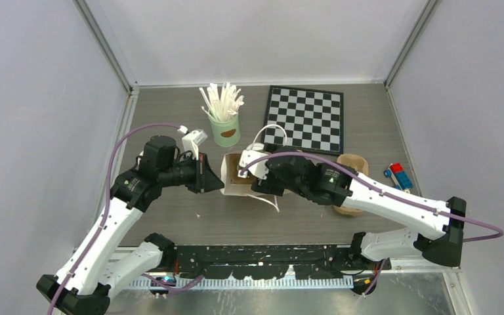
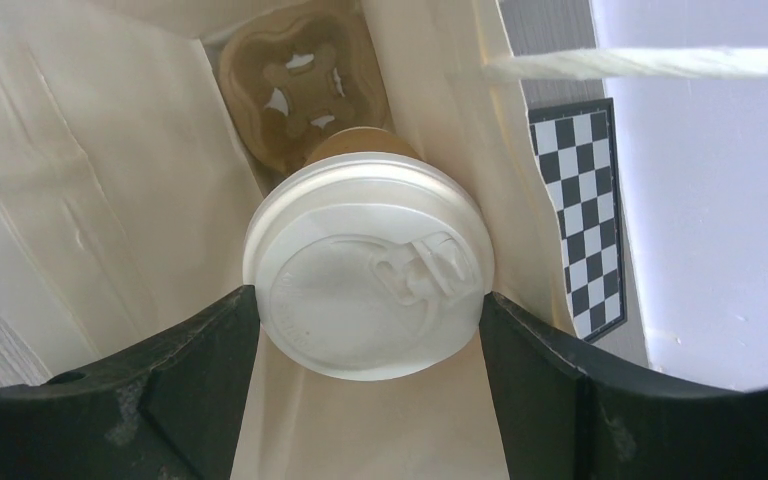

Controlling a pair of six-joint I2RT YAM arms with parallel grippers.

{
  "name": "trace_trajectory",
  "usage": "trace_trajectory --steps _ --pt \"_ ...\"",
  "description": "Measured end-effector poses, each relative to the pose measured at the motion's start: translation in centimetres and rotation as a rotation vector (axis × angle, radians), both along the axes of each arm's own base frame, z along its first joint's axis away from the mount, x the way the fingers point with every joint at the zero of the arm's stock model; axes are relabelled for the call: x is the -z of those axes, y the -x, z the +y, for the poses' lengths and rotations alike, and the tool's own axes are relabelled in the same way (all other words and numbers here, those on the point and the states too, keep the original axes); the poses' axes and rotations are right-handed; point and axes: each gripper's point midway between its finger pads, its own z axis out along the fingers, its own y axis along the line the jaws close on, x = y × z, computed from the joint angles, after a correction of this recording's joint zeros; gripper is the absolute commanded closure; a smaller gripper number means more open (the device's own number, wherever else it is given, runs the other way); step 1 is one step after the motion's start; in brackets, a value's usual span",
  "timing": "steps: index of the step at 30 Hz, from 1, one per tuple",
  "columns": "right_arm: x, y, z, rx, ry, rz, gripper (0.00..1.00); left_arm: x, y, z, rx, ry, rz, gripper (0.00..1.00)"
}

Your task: Pack the takeout coffee

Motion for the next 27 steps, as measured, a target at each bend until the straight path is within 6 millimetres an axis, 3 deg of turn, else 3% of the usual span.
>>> trace_trajectory --steps 12,16,21,27 --pt "-0.5 -0.1 3.1 -0.088 -0.053 -0.001 0.28 0.1 0.0 0.1 0.006 -0.009 -0.012 0.86" --pt "0.9 -0.4 4.5 -0.128 -0.025 0.012 0.28 0.3 0.0 0.2 0.007 -0.016 -0.009 0.77" --pt "2.4 -0.5 5.6 -0.164 0.009 0.027 0.29 0.5 -0.1 0.4 -0.023 -0.027 0.01 0.58" --pt "2.3 -0.7 6.0 -0.181 0.012 0.011 0.29 0.5 -0.5 0.9 -0.075 -0.04 0.022 0.54"
